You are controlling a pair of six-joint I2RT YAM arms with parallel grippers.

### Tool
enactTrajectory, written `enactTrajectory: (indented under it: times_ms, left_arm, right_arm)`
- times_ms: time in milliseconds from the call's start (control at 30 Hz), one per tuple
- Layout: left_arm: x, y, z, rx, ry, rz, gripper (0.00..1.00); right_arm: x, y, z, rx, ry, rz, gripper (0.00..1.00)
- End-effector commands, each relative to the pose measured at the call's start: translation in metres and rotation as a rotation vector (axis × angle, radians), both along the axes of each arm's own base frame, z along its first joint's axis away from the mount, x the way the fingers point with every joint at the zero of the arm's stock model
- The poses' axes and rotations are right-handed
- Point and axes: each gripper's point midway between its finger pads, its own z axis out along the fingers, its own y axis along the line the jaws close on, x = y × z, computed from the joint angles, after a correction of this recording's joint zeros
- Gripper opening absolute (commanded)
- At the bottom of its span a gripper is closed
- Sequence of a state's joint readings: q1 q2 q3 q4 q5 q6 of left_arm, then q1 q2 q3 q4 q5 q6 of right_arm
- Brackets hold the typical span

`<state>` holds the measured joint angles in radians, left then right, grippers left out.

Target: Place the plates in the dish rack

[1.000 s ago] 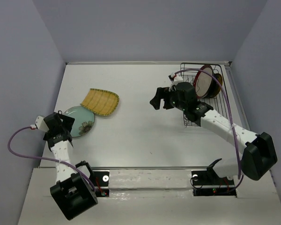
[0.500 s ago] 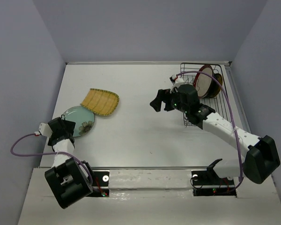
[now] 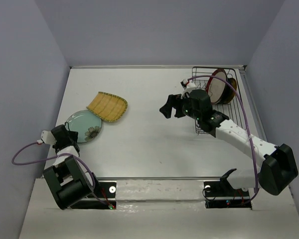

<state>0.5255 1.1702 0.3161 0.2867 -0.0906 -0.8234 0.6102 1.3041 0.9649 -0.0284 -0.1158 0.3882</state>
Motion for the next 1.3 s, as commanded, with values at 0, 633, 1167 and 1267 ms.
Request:
enactTrajectory:
  times_ms: [0, 633, 1167, 1267]
  left_arm:
    - [0.002, 0.000, 0.001, 0.008, -0.024, -0.001, 0.48]
    - [-0.002, 0.020, 0.124, 0.281, -0.134, -0.017, 0.06]
    - [0.020, -0.031, 0.207, 0.338, -0.360, -0.187, 0.06]
    - [0.025, -0.048, 0.238, 0.340, -0.431, -0.247, 0.06]
  right_arm:
    - [0.003, 0.005, 0.012, 0.031, -0.055, 0.005, 0.92]
    - [-0.002, 0.016, 0.008, 0.077, -0.024, 0.049, 0.93]
    - [-0.013, 0.075, 0.026, 0.201, 0.051, 0.229, 0.94]
    - [-0.013, 0.083, 0.039, 0.239, 0.052, 0.255, 0.95]
